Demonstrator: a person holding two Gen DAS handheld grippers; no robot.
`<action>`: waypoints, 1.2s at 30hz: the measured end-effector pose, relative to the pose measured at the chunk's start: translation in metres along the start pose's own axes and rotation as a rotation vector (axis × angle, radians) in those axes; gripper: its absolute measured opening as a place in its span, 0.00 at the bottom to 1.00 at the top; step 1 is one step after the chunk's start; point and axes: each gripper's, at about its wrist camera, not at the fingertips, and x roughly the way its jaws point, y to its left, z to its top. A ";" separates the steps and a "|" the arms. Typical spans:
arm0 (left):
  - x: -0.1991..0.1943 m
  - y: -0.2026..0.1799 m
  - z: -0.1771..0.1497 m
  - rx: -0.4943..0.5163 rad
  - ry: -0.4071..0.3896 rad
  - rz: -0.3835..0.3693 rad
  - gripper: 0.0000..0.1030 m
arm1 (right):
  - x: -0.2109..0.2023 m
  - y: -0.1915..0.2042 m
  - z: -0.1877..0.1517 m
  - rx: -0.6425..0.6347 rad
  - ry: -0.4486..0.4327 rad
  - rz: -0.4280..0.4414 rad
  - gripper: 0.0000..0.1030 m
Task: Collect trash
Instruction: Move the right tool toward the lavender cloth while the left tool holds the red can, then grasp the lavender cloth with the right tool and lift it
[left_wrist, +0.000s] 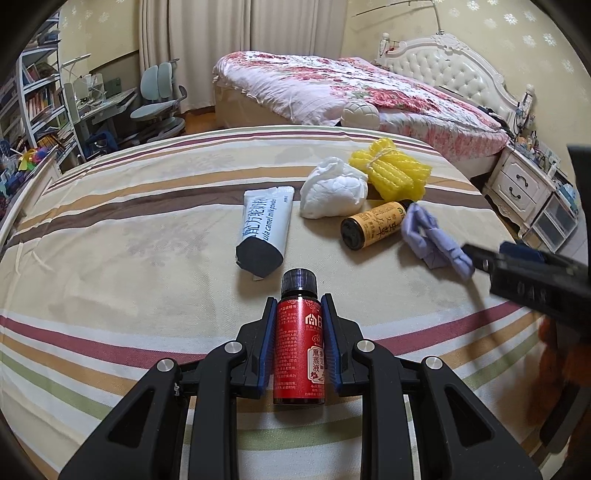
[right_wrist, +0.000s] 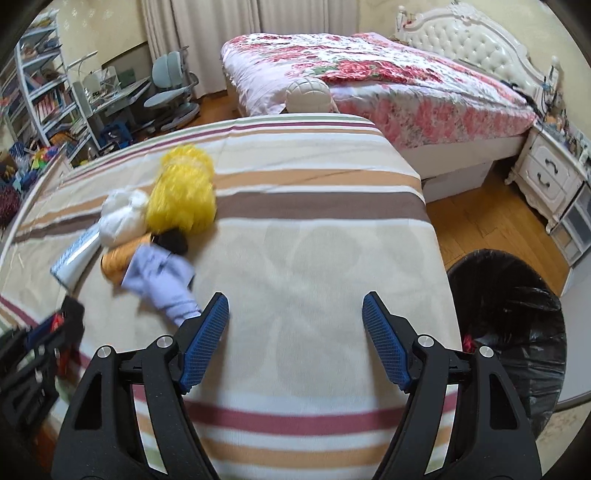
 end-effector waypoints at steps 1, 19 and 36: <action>0.000 0.000 0.000 -0.001 -0.001 -0.001 0.24 | -0.002 0.002 -0.003 -0.008 0.001 0.003 0.73; 0.000 0.012 0.001 -0.036 0.000 -0.019 0.27 | -0.010 0.035 0.010 -0.049 -0.051 0.056 0.68; -0.005 0.004 -0.003 0.001 -0.024 0.014 0.24 | -0.008 0.037 -0.005 -0.059 -0.047 0.038 0.20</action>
